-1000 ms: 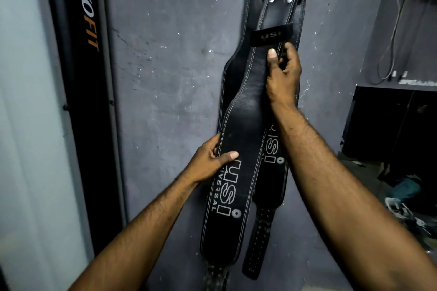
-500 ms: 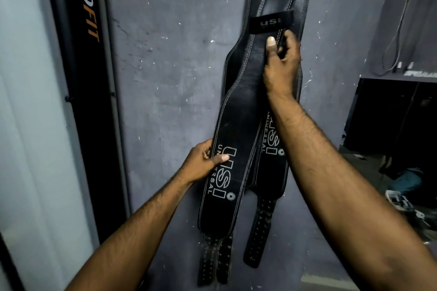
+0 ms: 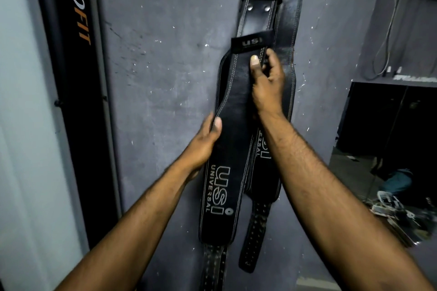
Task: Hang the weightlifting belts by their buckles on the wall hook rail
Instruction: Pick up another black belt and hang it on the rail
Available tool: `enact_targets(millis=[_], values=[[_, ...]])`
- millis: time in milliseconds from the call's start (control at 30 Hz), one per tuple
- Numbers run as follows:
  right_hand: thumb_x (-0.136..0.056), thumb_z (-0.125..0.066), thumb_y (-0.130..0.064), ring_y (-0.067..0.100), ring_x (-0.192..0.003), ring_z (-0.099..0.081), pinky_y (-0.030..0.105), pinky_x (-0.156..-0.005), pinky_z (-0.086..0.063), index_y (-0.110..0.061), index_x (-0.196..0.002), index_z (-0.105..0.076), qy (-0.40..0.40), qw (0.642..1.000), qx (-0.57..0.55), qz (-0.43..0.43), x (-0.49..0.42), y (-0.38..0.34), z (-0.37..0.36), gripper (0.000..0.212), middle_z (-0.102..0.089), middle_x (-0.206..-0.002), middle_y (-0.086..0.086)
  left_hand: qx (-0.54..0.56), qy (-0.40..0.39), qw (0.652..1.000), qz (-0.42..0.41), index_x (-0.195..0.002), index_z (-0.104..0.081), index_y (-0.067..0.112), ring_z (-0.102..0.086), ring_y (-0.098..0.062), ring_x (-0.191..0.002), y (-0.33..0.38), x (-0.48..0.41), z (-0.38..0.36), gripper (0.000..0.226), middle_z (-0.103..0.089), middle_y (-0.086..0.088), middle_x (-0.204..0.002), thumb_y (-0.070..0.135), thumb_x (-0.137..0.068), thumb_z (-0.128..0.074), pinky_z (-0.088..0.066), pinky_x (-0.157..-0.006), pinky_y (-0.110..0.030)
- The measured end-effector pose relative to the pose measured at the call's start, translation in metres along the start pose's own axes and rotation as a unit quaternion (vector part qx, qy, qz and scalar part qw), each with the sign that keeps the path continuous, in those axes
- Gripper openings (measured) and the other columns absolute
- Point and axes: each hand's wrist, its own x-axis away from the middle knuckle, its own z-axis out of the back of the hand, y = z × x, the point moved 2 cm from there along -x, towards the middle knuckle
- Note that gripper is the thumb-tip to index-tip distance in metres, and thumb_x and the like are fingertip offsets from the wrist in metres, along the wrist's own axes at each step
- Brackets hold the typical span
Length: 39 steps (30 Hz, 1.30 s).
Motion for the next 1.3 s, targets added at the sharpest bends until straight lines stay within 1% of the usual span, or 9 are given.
enact_targets(millis=[100,200,333,433,600,733,833,967,1300], values=[[-0.095,-0.061,-0.005,0.006,-0.117,-0.050,0.002,-0.094,-0.039,0.005,-0.139,-0.047,-0.025,1.000,0.001,0.000,0.021,0.012,-0.001,0.047,-0.054,-0.133,0.004,0.037,0.068,0.995,-0.066,-0.157,-0.013,0.033,-0.025,-0.008,-0.148,0.051,-0.024,-0.011,0.071,-0.020,0.009,-0.164,0.062,-0.097,-0.037,-0.022,-0.123,-0.032],[-0.096,-0.060,-0.004,0.006,-0.115,-0.050,0.001,-0.089,-0.039,0.003,-0.139,-0.048,-0.067,0.998,0.001,-0.022,0.044,0.029,-0.003,0.045,-0.052,-0.126,0.000,0.111,0.092,0.986,-0.079,-0.145,-0.044,0.030,-0.049,-0.020,-0.137,0.082,-0.052,-0.005,0.082,-0.049,-0.001,-0.151,0.078,-0.079,-0.053,-0.037,-0.116,-0.046],[-0.093,-0.062,-0.011,0.019,-0.088,-0.050,0.023,-0.078,-0.045,-0.016,-0.112,-0.061,-0.183,0.981,-0.015,-0.066,0.061,0.043,0.002,0.020,-0.057,-0.096,0.010,0.199,0.136,0.966,-0.089,-0.090,-0.064,0.010,-0.067,-0.025,-0.084,0.112,-0.069,0.013,0.017,-0.071,-0.012,-0.091,0.027,-0.095,-0.063,-0.055,-0.084,-0.044],[-0.092,-0.061,-0.005,0.012,-0.065,-0.044,0.021,-0.061,-0.038,-0.016,-0.110,-0.051,-0.180,0.978,0.019,-0.102,0.050,0.028,0.005,0.023,-0.048,-0.072,0.004,0.222,0.126,0.966,-0.050,-0.083,-0.062,0.008,-0.068,-0.021,-0.058,0.115,-0.072,0.016,0.012,-0.070,-0.009,-0.068,0.007,-0.094,-0.061,-0.059,-0.061,-0.032],[-0.087,-0.058,0.013,0.015,-0.067,-0.053,0.031,-0.063,-0.046,-0.018,-0.140,-0.032,-0.251,0.951,0.121,-0.134,0.032,-0.022,0.005,0.067,-0.061,-0.083,0.007,0.240,0.159,0.957,-0.036,-0.107,-0.060,0.007,-0.068,-0.031,-0.081,0.110,-0.058,0.010,0.019,-0.069,-0.022,-0.101,0.001,-0.090,-0.064,-0.058,-0.081,-0.048],[-0.084,-0.055,0.021,0.021,-0.083,-0.063,0.044,-0.085,-0.056,-0.021,-0.150,-0.027,-0.287,0.939,0.152,-0.117,0.032,-0.053,0.002,0.083,-0.067,-0.104,0.006,0.258,0.174,0.949,-0.047,-0.122,-0.051,0.000,-0.068,-0.038,-0.105,0.118,-0.053,0.012,0.043,-0.066,-0.023,-0.119,0.007,-0.085,-0.073,-0.056,-0.092,-0.054],[-0.084,-0.054,0.023,0.028,-0.093,-0.058,0.056,-0.093,-0.049,-0.023,-0.153,-0.026,-0.291,0.939,0.138,-0.122,0.033,-0.058,-0.002,0.088,-0.065,-0.104,0.004,0.233,0.196,0.950,-0.061,-0.109,-0.058,0.012,-0.067,-0.038,-0.108,0.121,-0.051,0.014,0.029,-0.067,-0.017,-0.118,0.009,-0.084,-0.072,-0.055,-0.094,-0.055],[-0.084,-0.065,0.012,0.014,-0.080,-0.062,0.036,-0.079,-0.054,-0.033,-0.155,-0.020,-0.300,0.936,0.123,-0.140,0.029,-0.054,-0.010,0.095,-0.063,-0.098,0.002,0.193,0.222,0.953,-0.065,-0.094,-0.073,0.026,-0.070,-0.034,-0.104,0.103,-0.074,0.030,0.048,-0.064,-0.017,-0.122,0.045,-0.051,-0.079,-0.057,-0.092,-0.052],[-0.092,-0.059,0.006,-0.006,-0.048,-0.056,0.014,-0.047,-0.044,-0.038,-0.157,-0.010,-0.271,0.945,0.157,-0.096,0.003,-0.044,-0.031,0.093,-0.056,-0.084,-0.012,0.184,0.096,0.971,-0.118,-0.149,-0.039,0.019,-0.063,-0.023,-0.120,0.130,-0.073,0.042,0.069,-0.063,-0.004,-0.132,-0.005,-0.089,-0.062,-0.050,-0.105,-0.047]])
